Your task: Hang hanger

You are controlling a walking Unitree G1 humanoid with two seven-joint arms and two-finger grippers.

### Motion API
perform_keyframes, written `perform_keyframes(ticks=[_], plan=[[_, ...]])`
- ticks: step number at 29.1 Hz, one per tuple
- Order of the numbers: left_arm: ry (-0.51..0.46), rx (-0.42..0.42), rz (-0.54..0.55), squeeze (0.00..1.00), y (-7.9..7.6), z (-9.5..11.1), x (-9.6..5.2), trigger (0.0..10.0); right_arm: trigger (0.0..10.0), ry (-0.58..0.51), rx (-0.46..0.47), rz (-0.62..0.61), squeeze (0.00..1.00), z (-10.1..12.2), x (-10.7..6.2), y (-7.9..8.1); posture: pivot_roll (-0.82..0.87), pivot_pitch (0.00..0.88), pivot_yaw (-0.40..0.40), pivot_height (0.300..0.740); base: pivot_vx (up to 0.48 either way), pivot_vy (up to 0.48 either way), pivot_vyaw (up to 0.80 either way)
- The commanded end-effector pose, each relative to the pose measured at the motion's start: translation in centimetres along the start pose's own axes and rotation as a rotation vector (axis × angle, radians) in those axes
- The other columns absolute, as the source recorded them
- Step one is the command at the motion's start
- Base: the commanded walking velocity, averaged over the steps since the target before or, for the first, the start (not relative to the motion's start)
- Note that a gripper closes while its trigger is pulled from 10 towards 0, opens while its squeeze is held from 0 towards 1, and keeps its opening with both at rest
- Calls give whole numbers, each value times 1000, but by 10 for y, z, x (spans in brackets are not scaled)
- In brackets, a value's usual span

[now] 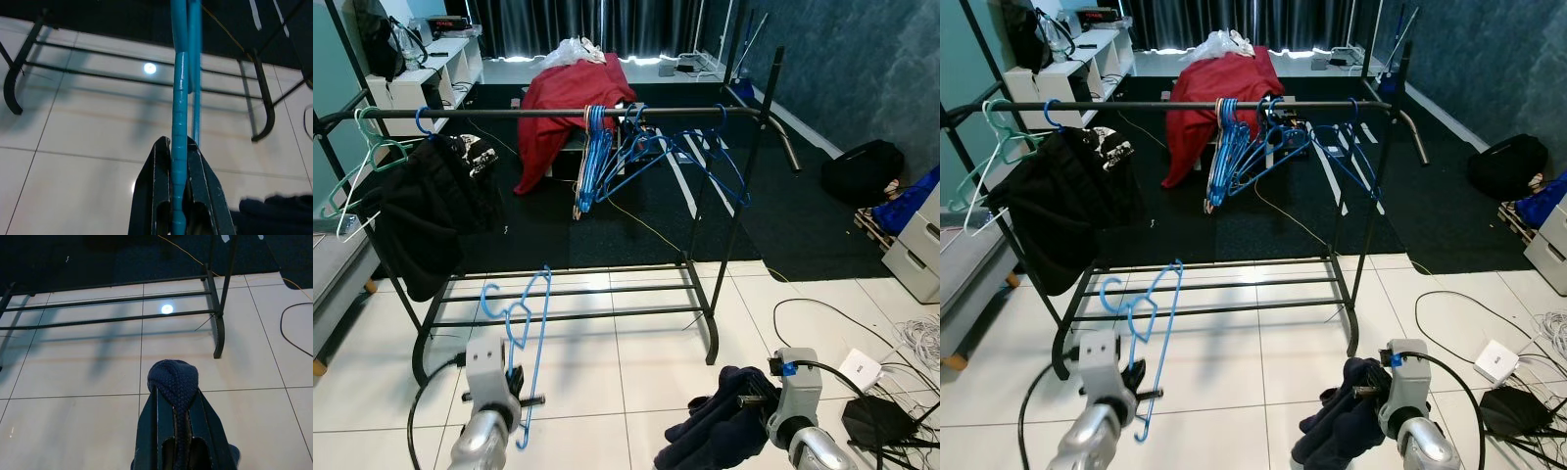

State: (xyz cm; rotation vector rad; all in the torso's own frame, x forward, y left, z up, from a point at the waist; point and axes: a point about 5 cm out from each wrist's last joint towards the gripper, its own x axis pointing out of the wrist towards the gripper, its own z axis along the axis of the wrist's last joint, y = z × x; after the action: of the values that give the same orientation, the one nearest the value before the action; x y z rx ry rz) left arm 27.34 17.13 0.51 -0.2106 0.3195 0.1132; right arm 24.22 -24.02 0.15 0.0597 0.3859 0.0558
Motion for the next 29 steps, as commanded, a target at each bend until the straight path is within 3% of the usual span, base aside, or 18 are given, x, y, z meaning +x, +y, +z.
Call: perform_keyframes(ticks=[1,4,7,9,10,12,29], plan=[[14,24,8,0,-7,1,0,10000,10000,-15,15,-1,0,2,-1,-1,14,10,-42,735,0,0,0],[0,118,5,0,-24,11,1,10000,10000,-10,18,6,0,-2,-5,0,21,26,-36,735,0,0,0],[-15,119,1,0,-39,24,2,10000,10000,-10,18,9,0,-3,-9,1,34,49,-26,735,0,0,0],[14,120,5,0,12,-3,-19,10000,10000,-11,18,7,0,-4,-11,2,25,54,-11,735,0,0,0],[14,120,5,0,12,-3,-19,10000,10000,-11,18,7,0,-4,-11,2,25,54,-11,735,0,0,0],[30,122,6,0,37,-13,-33,10000,10000,-10,19,3,0,-6,-13,2,27,50,-9,735,0,0,0],[83,127,10,0,41,-16,-36,10000,10000,1,25,-3,0,-9,-13,1,26,57,-1,735,0,0,0]])
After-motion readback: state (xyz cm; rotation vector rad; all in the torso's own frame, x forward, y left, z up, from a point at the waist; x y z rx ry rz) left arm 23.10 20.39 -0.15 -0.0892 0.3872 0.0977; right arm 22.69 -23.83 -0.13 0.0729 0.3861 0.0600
